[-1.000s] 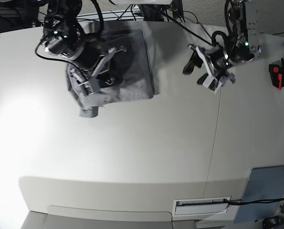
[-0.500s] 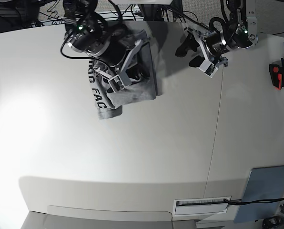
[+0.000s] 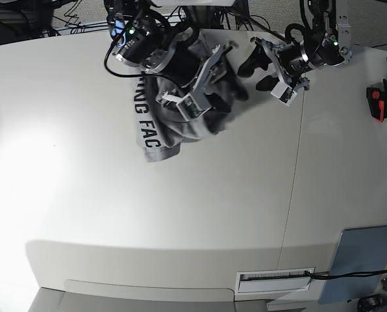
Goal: Fold the T-shirt properly
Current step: 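Flip the folded bundle over with both grippers, exposing the printed text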
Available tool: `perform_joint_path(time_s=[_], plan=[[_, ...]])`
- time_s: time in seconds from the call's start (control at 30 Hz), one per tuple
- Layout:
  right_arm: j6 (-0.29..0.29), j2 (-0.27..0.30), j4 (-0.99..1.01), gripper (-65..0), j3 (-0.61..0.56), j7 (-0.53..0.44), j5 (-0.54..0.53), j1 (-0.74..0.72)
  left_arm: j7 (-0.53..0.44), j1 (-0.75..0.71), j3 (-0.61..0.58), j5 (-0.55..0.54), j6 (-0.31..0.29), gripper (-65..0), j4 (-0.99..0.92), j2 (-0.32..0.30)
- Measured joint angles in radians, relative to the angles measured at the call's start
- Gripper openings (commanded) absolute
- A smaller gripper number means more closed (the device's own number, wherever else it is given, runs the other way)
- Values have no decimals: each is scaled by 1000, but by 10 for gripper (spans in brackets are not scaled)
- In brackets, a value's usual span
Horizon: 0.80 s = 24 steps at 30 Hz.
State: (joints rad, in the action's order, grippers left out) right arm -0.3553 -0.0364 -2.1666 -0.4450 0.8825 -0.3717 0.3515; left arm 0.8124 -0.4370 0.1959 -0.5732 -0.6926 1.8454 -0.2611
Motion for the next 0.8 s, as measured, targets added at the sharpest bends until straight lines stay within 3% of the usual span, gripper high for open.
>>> perform_joint_path(time_s=[0.17, 0.33, 0.47, 0.63, 0.8], plan=[[-84, 0, -2, -377, -14, 7, -74, 0, 0, 0, 0, 0, 0, -307, 0, 0], [-83, 0, -69, -377, 34, 76, 62, -11, 3, 3, 0, -41, 0, -307, 24, 0], [6, 9, -145, -377, 171, 95, 152, -11, 0, 5, 1, -48, 3, -307, 119, 0], [39, 100, -164, -377, 378, 122, 200, -7, -2, 39, -12, -45, 3, -307, 200, 3], [38, 222, -164, -377, 587, 134, 217, 49, -4, 107, -163, -37, 3, -307, 206, 20]])
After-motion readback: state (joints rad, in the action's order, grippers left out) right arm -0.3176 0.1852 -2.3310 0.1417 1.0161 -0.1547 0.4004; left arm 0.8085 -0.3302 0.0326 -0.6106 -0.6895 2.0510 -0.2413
